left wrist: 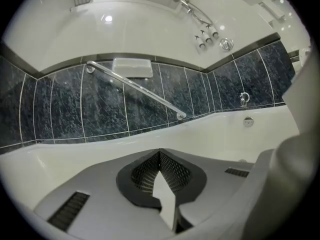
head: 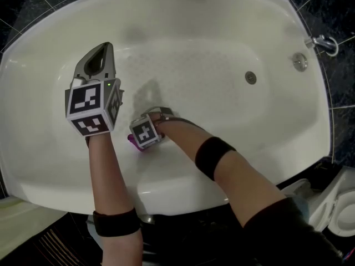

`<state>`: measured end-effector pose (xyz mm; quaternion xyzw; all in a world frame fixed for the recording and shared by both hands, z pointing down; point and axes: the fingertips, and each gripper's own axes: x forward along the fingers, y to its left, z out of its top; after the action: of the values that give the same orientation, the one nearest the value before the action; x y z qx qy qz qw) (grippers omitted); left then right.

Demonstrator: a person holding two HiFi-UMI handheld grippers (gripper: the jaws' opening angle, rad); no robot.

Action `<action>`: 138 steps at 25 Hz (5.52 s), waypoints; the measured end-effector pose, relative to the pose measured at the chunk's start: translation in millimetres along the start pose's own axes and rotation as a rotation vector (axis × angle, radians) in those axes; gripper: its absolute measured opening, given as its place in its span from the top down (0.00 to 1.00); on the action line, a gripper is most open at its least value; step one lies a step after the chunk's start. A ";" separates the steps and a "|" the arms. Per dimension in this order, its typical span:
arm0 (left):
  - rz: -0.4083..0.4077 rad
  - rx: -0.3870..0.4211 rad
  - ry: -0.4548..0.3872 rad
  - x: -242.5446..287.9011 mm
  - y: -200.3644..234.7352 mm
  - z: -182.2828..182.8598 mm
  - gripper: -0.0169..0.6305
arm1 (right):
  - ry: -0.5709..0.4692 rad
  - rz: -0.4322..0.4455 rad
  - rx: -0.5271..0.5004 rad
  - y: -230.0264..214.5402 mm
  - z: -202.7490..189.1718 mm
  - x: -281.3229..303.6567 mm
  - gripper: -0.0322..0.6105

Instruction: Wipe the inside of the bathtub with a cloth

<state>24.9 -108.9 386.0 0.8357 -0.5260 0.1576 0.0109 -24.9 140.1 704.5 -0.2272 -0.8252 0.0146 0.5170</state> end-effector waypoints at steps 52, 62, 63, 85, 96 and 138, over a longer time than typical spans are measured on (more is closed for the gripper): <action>-0.284 0.030 -0.156 13.6 -127.3 -5.0 0.98 | -0.358 -1.199 0.962 69.3 -274.3 -365.6 0.83; -0.311 -0.016 -0.177 15.7 -135.3 5.4 0.98 | -0.350 -1.404 1.024 106.7 -275.5 -428.5 0.83; -0.308 -0.021 -0.182 15.1 -133.7 7.2 0.98 | -0.346 -1.421 1.025 112.7 -272.0 -436.3 0.83; -0.450 0.114 -0.138 11.2 -185.3 11.7 0.98 | -0.498 -1.554 0.995 160.8 -311.4 -513.6 0.83; -0.424 0.174 -0.075 26.0 -179.3 -0.1 0.98 | -0.598 -1.507 0.966 131.6 -334.0 -505.8 0.83; -0.557 0.093 -0.061 115.1 -368.7 65.4 0.98 | -0.620 -1.508 1.076 94.2 -419.0 -475.6 0.83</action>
<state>412.5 -57.1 409.9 0.9519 -0.2686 0.1471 -0.0002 541.6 -49.3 472.4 0.6406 -0.7364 0.1139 0.1854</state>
